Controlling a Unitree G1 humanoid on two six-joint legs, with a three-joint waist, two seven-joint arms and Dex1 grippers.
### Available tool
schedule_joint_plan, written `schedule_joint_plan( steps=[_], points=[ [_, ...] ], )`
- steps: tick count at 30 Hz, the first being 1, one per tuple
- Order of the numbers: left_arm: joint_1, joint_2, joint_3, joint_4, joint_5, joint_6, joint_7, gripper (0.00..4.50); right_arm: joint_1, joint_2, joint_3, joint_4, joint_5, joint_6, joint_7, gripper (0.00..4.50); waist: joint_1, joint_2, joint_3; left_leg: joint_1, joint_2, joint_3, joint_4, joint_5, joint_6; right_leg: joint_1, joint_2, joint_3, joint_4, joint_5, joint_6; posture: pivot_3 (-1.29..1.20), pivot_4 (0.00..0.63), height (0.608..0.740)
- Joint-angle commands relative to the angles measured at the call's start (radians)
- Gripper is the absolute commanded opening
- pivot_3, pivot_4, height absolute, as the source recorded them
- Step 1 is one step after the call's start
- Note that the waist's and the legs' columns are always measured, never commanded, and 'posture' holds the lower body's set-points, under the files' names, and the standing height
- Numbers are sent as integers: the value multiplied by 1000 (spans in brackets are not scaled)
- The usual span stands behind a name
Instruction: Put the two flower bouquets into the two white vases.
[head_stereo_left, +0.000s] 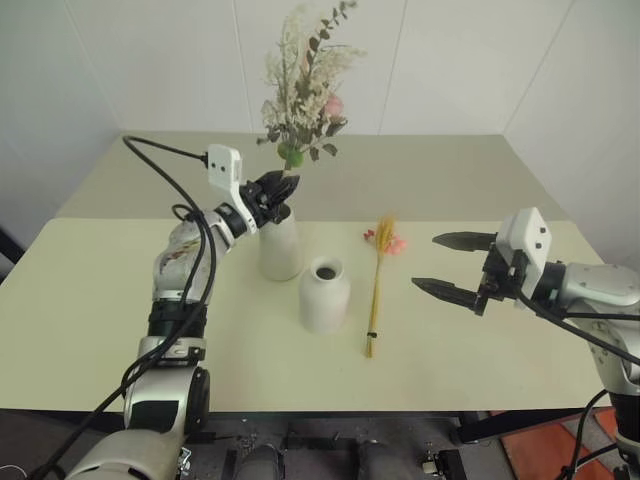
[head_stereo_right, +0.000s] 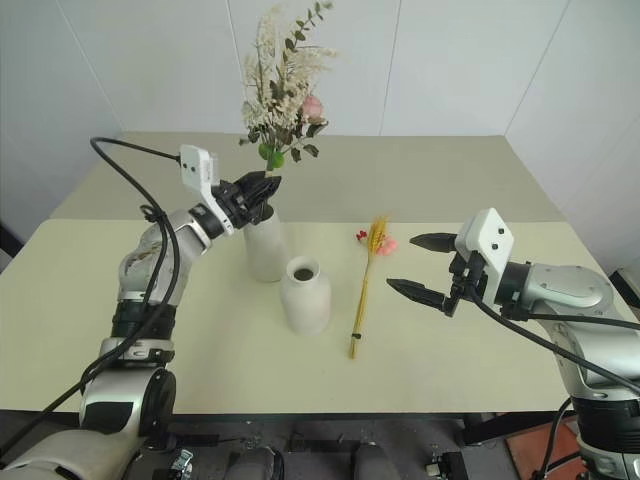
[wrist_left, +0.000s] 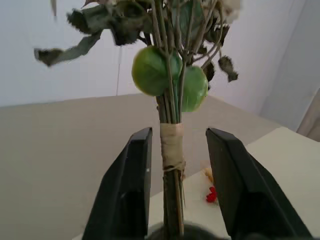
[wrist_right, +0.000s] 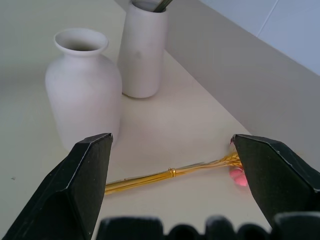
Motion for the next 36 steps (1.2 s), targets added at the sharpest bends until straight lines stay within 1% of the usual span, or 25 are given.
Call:
schedule_joint_plan(
  steps=[1, 5, 6, 8, 10, 13, 15, 17, 19, 20, 23, 24, 27, 31, 33, 34, 36],
  points=[
    [60, 58, 59, -181, -73, 90, 9, 2980, 4, -6, -37, -37, 20, 3, -13, 4500, -1, 0, 0, 0, 0, 0, 0, 0, 0, 0, 0, 0, 0, 0, 0, 0, 150, 740],
    [270, 189, 158, -450, -176, 236, 2, 4271, 8, -9, -41, -29, 18, -2, -8, 4500, -17, 0, 0, 0, 1, 0, -1, 0, 0, -1, 0, 0, 0, 0, 0, 0, 150, 740],
    [317, 218, 186, -502, -198, 265, 9, 4460, 7, -9, -38, -23, 16, -5, -5, 4500, -20, 0, 0, 0, 1, 0, -1, 0, 0, 0, 0, 0, 0, 0, 0, 0, 150, 740],
    [401, 277, 246, -596, -248, 313, 4, 4460, -5, -5, -21, -8, 8, -9, -2, 4500, -21, 0, 0, 1, 1, 0, -1, 0, 0, 0, 0, 0, 0, 0, 0, 0, 150, 740],
    [456, 329, 280, -650, -297, 329, -38, 4460, -23, -5, -2, 7, -3, -7, -2, 4500, -18, 0, 0, 1, 1, 0, 0, 0, 0, 1, 0, 0, 0, 0, 0, 0, 150, 740],
    [530, 416, 313, -697, -341, 300, -161, 4460, -60, -9, 44, 37, -30, 18, -6, 4500, -13, 0, 0, 2, 1, 0, 0, 0, 0, 2, 0, 0, 0, 0, 0, 0, 150, 740],
    [587, 484, 337, -704, -363, 252, -306, 4460, -94, -3, 98, 47, -61, 85, -46, 4500, -16, 0, 0, 3, 1, 0, 0, 0, 0, 2, 0, 0, 0, 0, 0, 0, 150, 740],
    [632, 541, 353, -704, -383, 223, -420, 4460, -134, 11, 138, 47, -60, 193, -90, 4500, -19, 0, 0, 2, 2, 1, 0, 0, 0, 1, 1, 0, 0, -1, -1, 0, 150, 740],
    [673, 598, 370, -699, -409, 209, -534, 4460, -200, 40, 195, 48, -69, 385, -181, 4500, -22, 0, 0, 1, 2, 1, -1, 0, 0, 0, 1, 0, 0, -1, -2, 0, 150, 740],
    [685, 615, 373, -697, -414, 201, -566, 4460, -230, 56, 220, 51, -77, 465, -220, 4500, -27, 0, 0, 1, 2, 1, -1, 0, 0, -1, 1, 0, 0, -1, -2, 0, 150, 740],
    [701, 642, 371, -688, -421, 184, -615, 4460, -328, 116, 289, 70, -97, 691, -314, 4500, -24, 0, 0, 2, 2, 1, -1, 0, 0, -1, 1, 0, 0, -1, -3, 0, 150, 740],
    [705, 647, 368, -690, -421, 178, -624, 4460, -351, 131, 300, 75, -104, 740, -338, 4500, -24, 0, 0, 1, 2, 1, -1, 0, 0, -1, 1, 0, 0, -1, -3, 0, 150, 740],
    [709, 647, 370, -687, -428, 171, -636, 4460, -441, 223, 320, 152, -129, 869, -428, 4500, -24, 0, 0, 0, 2, 1, -1, 0, 0, -2, 1, 0, 0, -1, -3, 0, 150, 740],
    [713, 652, 369, -685, -425, 170, -649, 4460, -487, 307, 389, 228, -182, 901, -499, 4500, -21, 0, 0, 0, 2, 1, -2, 0, 0, -2, 1, 0, 0, -1, -2, 0, 150, 740],
    [711, 652, 369, -689, -426, 173, -648, 4460, -499, 354, 373, 276, -181, 911, -514, 4500, -23, 0, 0, 0, 2, 1, -2, 0, 0, -3, 1, -1, 0, -1, -2, 0, 150, 740],
    [710, 651, 370, -690, -426, 173, -645, 4460, -498, 369, 388, 297, -200, 892, -531, 4500, -24, 0, 0, 0, 2, 1, -2, 0, 0, -3, 1, -1, 0, -1, -2, 0, 150, 740],
    [713, 650, 373, -693, -422, 170, -640, 4500, -492, 383, 427, 328, -233, 849, -546, 4137, -24, 0, 0, 0, 2, 1, -2, 0, 0, -3, 1, 0, 0, -1, -2, 0, 150, 740]
  ],
)
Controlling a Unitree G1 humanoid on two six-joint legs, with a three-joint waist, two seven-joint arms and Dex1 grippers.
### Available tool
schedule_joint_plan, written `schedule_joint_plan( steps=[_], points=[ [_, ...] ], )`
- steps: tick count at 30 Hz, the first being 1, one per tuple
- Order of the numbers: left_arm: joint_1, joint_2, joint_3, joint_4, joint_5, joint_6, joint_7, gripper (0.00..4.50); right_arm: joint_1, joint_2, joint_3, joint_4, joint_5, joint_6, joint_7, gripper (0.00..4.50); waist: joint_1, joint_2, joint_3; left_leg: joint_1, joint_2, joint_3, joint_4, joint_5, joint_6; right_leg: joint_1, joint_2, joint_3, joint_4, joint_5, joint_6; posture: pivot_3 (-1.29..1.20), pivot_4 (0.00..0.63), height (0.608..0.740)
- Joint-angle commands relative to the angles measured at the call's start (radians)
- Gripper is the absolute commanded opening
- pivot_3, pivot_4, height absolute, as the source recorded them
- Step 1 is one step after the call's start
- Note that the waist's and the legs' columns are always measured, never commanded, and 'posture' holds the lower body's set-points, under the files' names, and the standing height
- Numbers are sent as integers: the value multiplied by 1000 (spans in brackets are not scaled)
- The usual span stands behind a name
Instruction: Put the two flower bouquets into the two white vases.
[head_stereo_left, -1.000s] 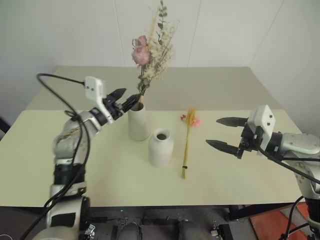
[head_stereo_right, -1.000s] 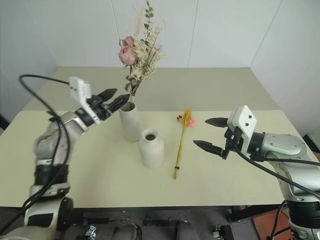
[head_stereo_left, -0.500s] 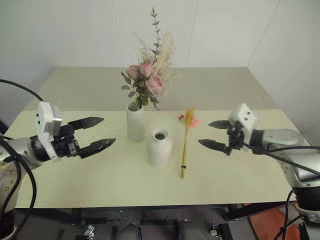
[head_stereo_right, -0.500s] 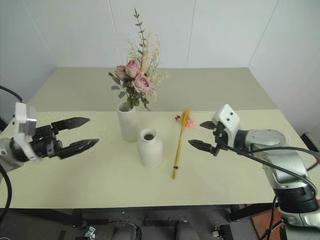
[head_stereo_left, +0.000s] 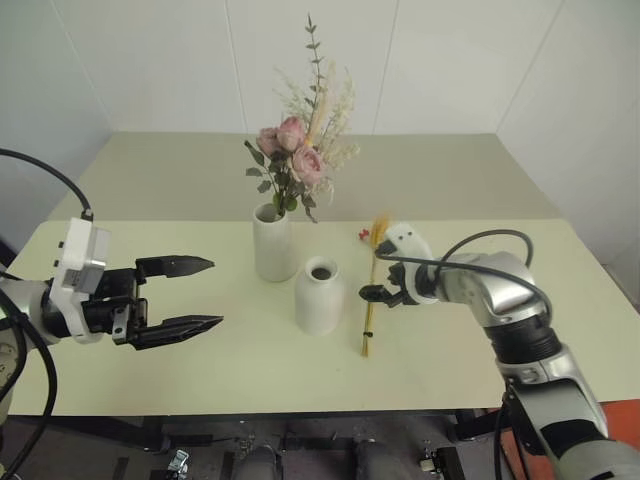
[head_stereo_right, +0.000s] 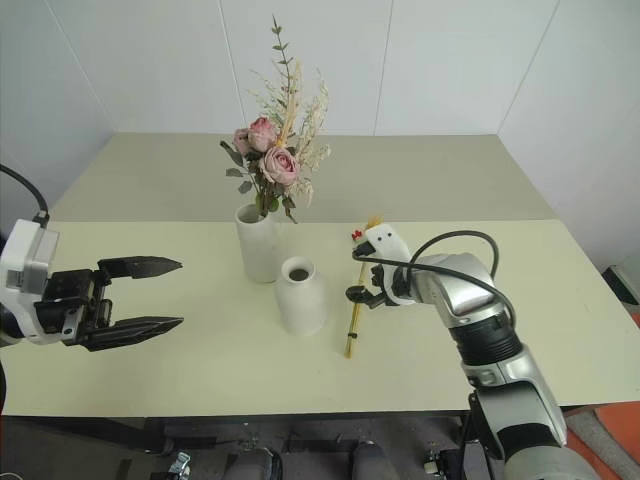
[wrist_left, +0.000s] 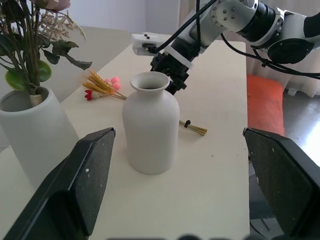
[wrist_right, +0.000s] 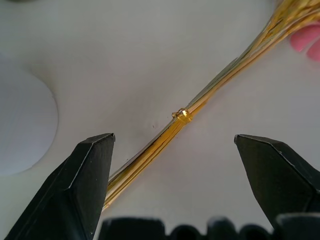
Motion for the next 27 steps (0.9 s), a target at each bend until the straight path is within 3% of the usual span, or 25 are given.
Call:
schedule_joint_plan(
  steps=[1, 6, 12, 19, 23, 27],
  points=[
    [-1, 18, 27, -19, -12, -25, 1, 4500, -17, 3, 43, 25, -63, -67, -30, 3953, -1, 0, 0, 0, 0, 0, 0, 0, 0, 0, 0, 0, 0, 0, 0, 0, 150, 740],
    [15, 16, 42, -33, -18, -20, 8, 4500, -4, 7, 61, 33, -118, -138, -47, 2152, -3, 0, 0, 1, 0, 0, 0, 0, 0, 1, 0, 0, 0, 0, 0, 0, 150, 740],
    [20, 28, 48, -24, -17, -20, -5, 4500, -4, -19, -34, 28, -136, -172, -75, 34, -3, 0, 0, 0, 0, 0, -1, 0, 0, 0, 0, 0, 0, 0, 0, 0, 150, 740],
    [18, 63, 93, 20, -34, -6, -36, 4500, 52, 41, -397, -136, -28, -230, -124, 34, 0, 0, 0, 0, 0, 0, -2, 0, 0, -1, 0, 0, 0, 0, 0, 0, 150, 740],
    [14, 83, 123, 60, -54, 7, -54, 4500, 104, 140, -581, -263, 75, -429, -132, 34, -4, 0, 0, 1, 1, 0, -3, 0, 0, -1, 1, 0, 0, 0, 0, 0, 150, 740],
    [-5, 99, 118, 105, -69, 15, -63, 4500, 128, 230, -624, -369, 203, -611, -58, 34, -8, 1, 1, 1, 2, 0, -3, 0, 0, -1, 2, 0, 0, 0, 0, 0, 150, 740]
  ],
)
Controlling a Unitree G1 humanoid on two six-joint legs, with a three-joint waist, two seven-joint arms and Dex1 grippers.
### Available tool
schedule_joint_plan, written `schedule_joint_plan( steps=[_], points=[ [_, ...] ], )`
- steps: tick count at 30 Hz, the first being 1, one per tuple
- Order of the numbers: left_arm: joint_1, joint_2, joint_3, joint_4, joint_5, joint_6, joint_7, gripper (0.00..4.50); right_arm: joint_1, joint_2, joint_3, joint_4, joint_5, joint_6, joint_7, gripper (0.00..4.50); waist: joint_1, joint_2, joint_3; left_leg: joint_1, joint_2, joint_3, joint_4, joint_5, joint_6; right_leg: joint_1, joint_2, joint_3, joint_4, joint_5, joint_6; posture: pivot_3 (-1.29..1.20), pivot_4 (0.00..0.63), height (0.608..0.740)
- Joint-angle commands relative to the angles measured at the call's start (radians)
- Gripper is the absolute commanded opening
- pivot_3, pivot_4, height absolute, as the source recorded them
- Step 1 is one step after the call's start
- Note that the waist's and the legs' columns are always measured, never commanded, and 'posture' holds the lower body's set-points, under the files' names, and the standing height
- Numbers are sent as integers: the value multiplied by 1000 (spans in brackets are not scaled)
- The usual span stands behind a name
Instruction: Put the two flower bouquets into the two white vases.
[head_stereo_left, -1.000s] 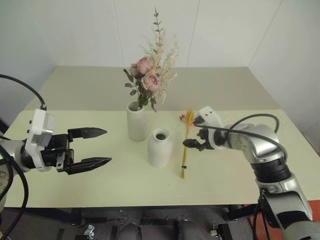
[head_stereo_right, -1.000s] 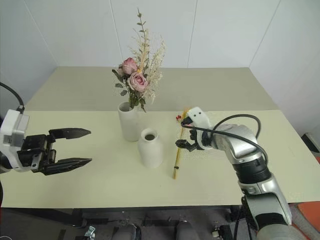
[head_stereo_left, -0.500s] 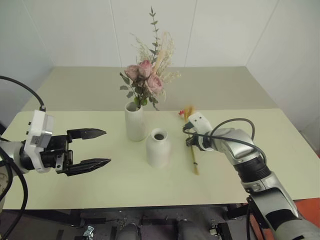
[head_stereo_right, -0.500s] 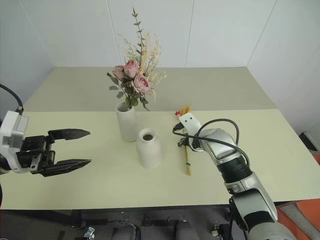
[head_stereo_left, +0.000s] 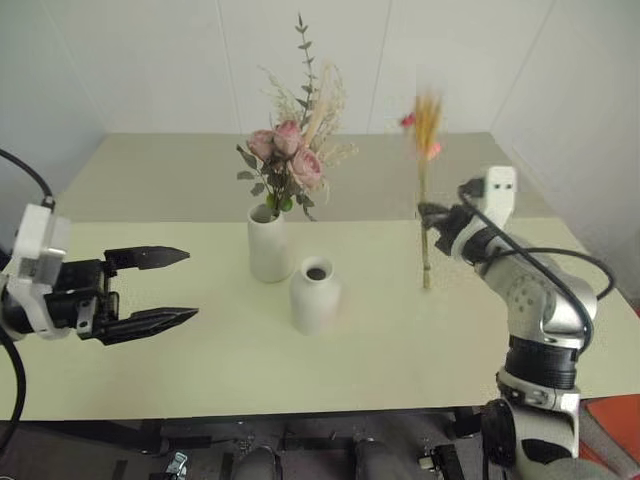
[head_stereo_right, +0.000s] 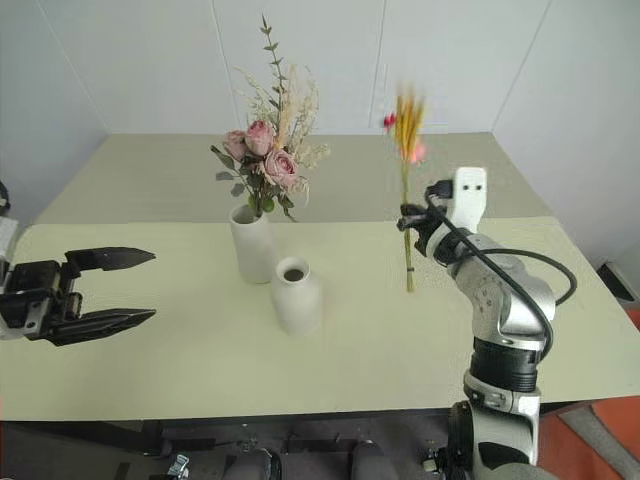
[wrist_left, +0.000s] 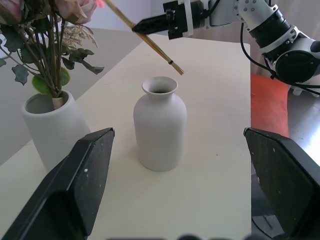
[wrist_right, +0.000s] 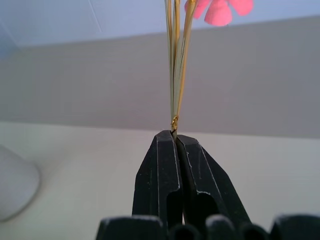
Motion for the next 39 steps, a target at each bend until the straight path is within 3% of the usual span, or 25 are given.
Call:
schedule_joint_plan(
  steps=[1, 9, 19, 31, 35, 39],
  points=[
    [-34, 26, 27, 36, -37, 14, -12, 4500, -11, 39, -3, -130, 123, -138, 68, 34, -2, 0, 0, 0, 0, 0, 0, 0, 0, 0, 0, 0, 0, 0, 0, 0, 150, 740],
    [-42, 66, 30, 87, -46, 27, -59, 4500, -25, 140, 155, -213, 274, -213, 134, 34, -17, 1, 0, 0, 1, 0, 0, 0, 0, 0, 0, 0, 0, 0, 0, 0, 150, 740],
    [12, 55, 48, 49, -46, 25, -55, 4500, -11, 197, 324, -143, 214, -323, 143, 34, -16, 1, 1, 0, 1, 0, 0, 0, 0, 0, 0, -1, 0, 0, -1, 0, 150, 740],
    [10, 57, 51, 49, -41, 18, -56, 4500, 65, 201, 405, -32, 158, -458, 205, 34, -15, 1, 1, 0, 1, 0, 0, 0, 0, 0, 0, -1, 0, 0, -1, 0, 150, 740],
    [0, 62, 42, 59, -37, 13, -60, 4500, 122, 159, 433, -58, 139, -492, 261, 1034, -15, 1, 1, 0, 1, 0, 0, 0, 0, 0, 0, -1, 0, 0, -1, 0, 150, 740],
    [-9, 68, 35, 69, -31, 9, -65, 4500, 198, 76, 401, -115, 161, -508, 320, 2442, -14, 1, 1, 0, 1, 0, -1, 0, 0, 0, 0, -1, 0, -1, -1, 0, 150, 740]
  ],
)
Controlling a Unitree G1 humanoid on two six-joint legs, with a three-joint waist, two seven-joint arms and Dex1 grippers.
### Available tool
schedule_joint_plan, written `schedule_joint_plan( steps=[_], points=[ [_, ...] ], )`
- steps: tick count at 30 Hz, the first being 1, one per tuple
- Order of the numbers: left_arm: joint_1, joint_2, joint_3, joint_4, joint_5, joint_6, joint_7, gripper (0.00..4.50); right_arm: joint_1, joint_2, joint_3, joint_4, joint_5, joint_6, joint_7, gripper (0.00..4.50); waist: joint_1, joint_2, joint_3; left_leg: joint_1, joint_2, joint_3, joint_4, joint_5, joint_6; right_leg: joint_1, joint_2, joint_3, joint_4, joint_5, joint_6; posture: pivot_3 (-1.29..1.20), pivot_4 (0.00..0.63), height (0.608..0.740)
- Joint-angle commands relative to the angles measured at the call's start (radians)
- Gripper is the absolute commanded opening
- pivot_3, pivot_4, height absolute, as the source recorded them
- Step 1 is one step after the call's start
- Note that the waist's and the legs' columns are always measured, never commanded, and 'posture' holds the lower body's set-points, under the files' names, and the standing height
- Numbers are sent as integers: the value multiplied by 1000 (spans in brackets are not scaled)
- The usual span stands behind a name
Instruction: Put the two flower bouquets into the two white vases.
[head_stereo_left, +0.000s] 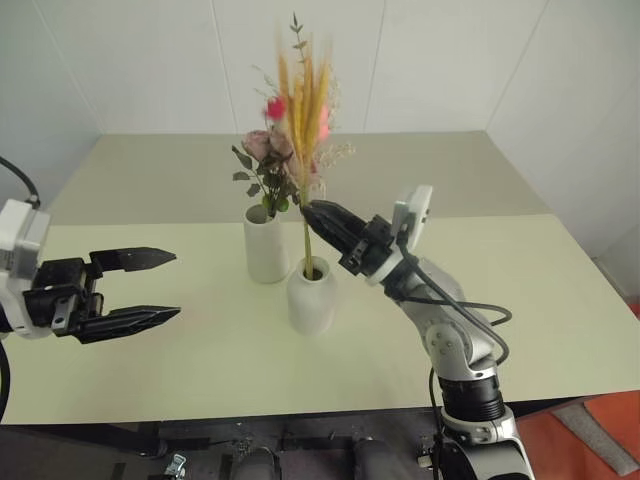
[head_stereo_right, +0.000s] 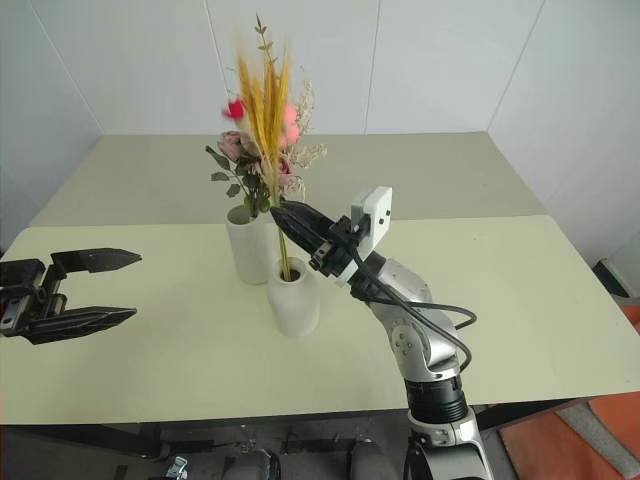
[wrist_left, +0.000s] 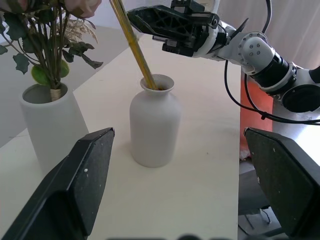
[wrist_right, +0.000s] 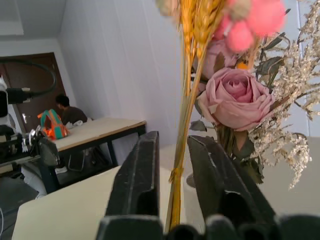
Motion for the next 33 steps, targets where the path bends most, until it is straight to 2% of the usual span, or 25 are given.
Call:
schedule_joint_plan(
  steps=[1, 6, 11, 20, 24, 33],
  points=[
    [-18, 24, 18, 0, 4, -13, -9, 4500, 43, -70, -51, -85, 23, -39, 52, 2797, 2, 0, 0, 0, 0, 0, 0, 0, 0, 0, 0, 0, 0, 0, 0, 0, 150, 740],
    [-33, 29, 3, 13, 11, -19, -15, 4500, 133, -281, -151, -136, 88, 14, 171, 4486, 13, 0, 0, 0, 0, 0, 0, 0, 0, 1, 0, 0, 0, 0, 0, 0, 150, 740],
    [-41, 19, -16, 17, 22, -27, -15, 4500, 187, -449, -240, -87, 89, 26, 227, 4486, 17, 0, 0, 1, 0, 1, 0, 0, 0, 1, 0, 0, 0, -1, 0, 0, 150, 740],
    [-28, 10, -20, 21, 28, -35, -12, 4500, 244, -637, -363, -16, 94, 26, 321, 4486, 21, 0, 0, 0, 0, 1, 0, 0, 0, 1, 0, 1, -1, -1, 0, 0, 150, 740],
    [-29, 6, -20, 24, 34, -36, -12, 4500, 263, -684, -394, -4, 90, 21, 348, 4486, 22, 0, 0, 1, 0, 1, 0, 0, 0, 1, 0, 1, -1, -1, 0, 0, 150, 740],
    [-60, 8, -47, 40, 41, -42, -9, 4500, 244, -706, -400, 22, 79, 11, 360, 4486, 23, 0, 0, 1, 0, 1, 0, 0, 0, 1, 0, 1, -1, -1, 0, 0, 150, 740]
  ],
)
